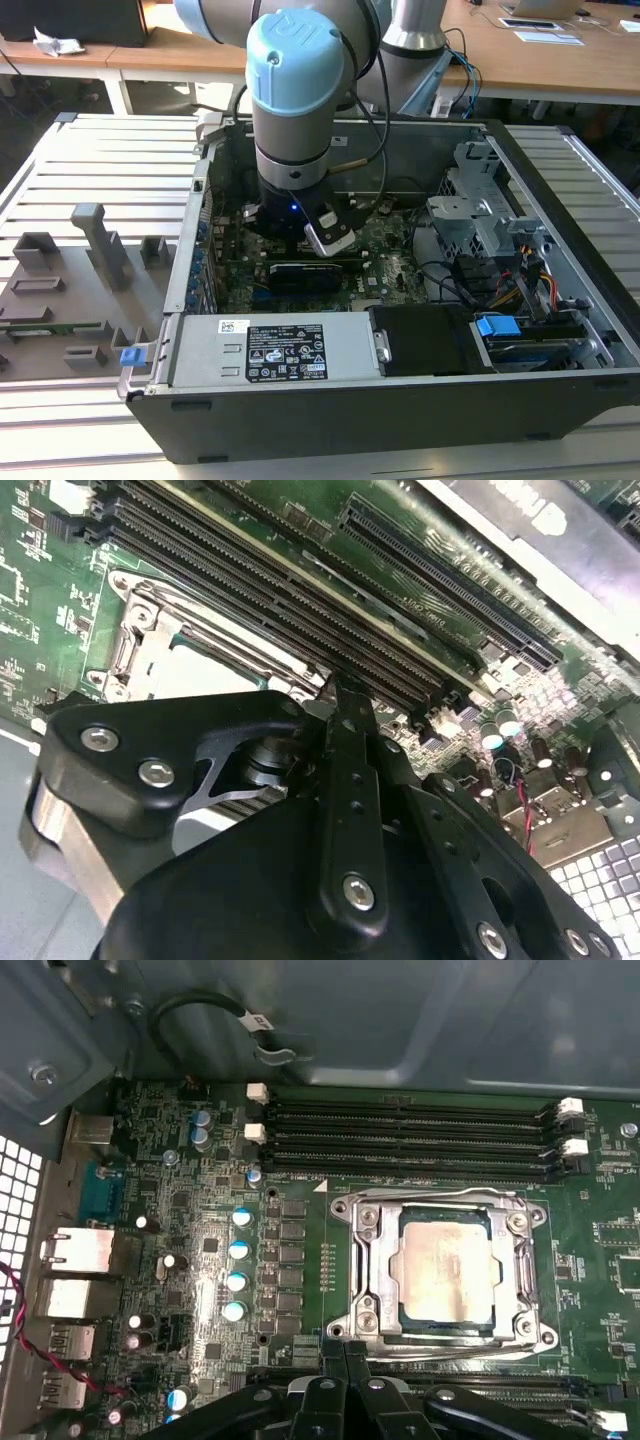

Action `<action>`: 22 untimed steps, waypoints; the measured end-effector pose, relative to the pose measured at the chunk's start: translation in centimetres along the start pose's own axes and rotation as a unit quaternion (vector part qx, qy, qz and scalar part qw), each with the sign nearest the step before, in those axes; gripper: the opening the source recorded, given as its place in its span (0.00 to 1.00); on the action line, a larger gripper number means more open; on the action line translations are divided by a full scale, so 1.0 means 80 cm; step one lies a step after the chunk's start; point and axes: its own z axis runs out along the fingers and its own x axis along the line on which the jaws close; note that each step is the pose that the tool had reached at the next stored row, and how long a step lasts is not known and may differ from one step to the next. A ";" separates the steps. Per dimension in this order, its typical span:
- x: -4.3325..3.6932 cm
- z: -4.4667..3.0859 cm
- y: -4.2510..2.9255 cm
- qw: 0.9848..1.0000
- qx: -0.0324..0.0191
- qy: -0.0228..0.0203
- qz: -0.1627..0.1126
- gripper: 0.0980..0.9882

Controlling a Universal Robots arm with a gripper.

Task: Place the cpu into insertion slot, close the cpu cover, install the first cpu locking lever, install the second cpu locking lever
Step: 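Install the second cpu locking lever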

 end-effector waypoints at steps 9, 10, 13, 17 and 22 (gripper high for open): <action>0.000 0.0068 0.0040 1.000 -0.009 0.000 0.000 0.01; -0.001 0.0078 0.0057 1.000 -0.009 0.000 0.000 0.01; -0.001 0.0110 0.0069 1.000 -0.009 0.000 0.000 0.01; -0.001 0.0137 0.0062 1.000 -0.009 0.000 0.000 0.01; -0.001 0.0127 0.0053 1.000 -0.009 -0.001 0.000 0.01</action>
